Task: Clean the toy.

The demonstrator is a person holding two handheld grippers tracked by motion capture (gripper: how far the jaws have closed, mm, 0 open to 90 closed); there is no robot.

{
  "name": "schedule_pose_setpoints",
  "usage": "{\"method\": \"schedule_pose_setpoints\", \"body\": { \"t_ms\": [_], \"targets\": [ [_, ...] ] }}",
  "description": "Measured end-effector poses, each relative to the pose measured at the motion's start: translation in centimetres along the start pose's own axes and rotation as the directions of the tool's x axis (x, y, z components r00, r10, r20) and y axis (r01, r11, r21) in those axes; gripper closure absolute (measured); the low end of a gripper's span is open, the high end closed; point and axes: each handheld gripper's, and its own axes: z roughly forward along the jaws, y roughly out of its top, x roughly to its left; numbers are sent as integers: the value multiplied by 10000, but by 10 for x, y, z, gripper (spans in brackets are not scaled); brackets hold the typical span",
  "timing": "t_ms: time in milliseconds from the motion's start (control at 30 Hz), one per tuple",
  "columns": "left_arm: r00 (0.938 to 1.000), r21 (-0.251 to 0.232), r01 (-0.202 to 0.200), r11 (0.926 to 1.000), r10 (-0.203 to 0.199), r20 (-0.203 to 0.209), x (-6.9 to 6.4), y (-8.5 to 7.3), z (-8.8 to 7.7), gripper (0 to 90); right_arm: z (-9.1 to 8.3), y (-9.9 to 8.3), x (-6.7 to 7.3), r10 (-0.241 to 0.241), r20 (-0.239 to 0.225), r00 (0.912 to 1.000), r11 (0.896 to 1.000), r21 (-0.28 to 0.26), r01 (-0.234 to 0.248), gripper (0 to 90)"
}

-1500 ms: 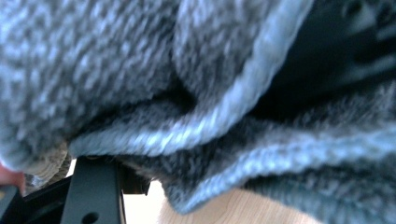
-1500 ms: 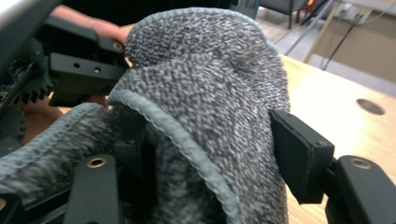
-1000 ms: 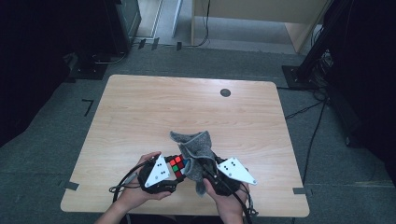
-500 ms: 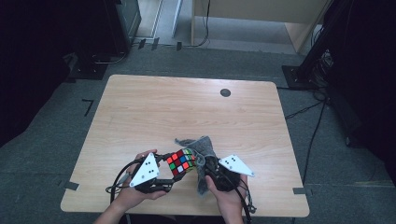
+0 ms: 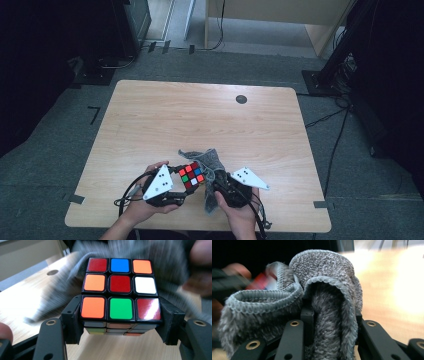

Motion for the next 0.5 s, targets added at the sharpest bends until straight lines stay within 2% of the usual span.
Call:
{"method": "schedule_pose_setpoints", "body": {
  "t_ms": [67,100,167,233,267,300,367,400,433,500],
  "targets": [
    [9997,-582,263,9980,-261,30,7,2,-10,343,3,-4,-9,361,82,9993,9989,287,-364,681],
    [9995,-817,295,9962,-299,-33,10,3,-14,343,4,-5,-12,314,182,9993,9989,331,-320,682],
    [9988,-1195,481,9917,-486,-13,13,6,-21,343,7,-8,-11,-73,207,9998,9990,435,64,683],
    [9969,-1487,785,9858,-777,107,16,8,-24,343,13,-11,0,-806,-397,9960,9942,681,832,683],
    [9957,-1526,924,9840,-903,206,16,8,-24,343,16,-14,9,-1324,-730,9885,9873,788,1380,683],
    [9950,-1463,990,9843,-957,294,16,8,-23,343,18,-16,18,-1920,-966,9766,9764,814,2000,683],
    [9967,-1128,806,9903,-794,144,14,6,-19,343,19,-18,34,-2691,-1268,9547,9579,682,2790,683],
    [9973,-897,735,9933,-733,61,13,5,-16,343,18,-17,39,-2853,-1328,9492,9541,545,2944,684],
    [9965,-772,836,9935,-831,100,13,3,-14,343,16,-15,41,-2989,-1243,9461,9510,428,3061,688],
    [9926,-632,1152,9913,-1125,458,15,2,-11,343,13,-11,39,-3126,-775,9467,9474,468,3166,696]
  ]
}}
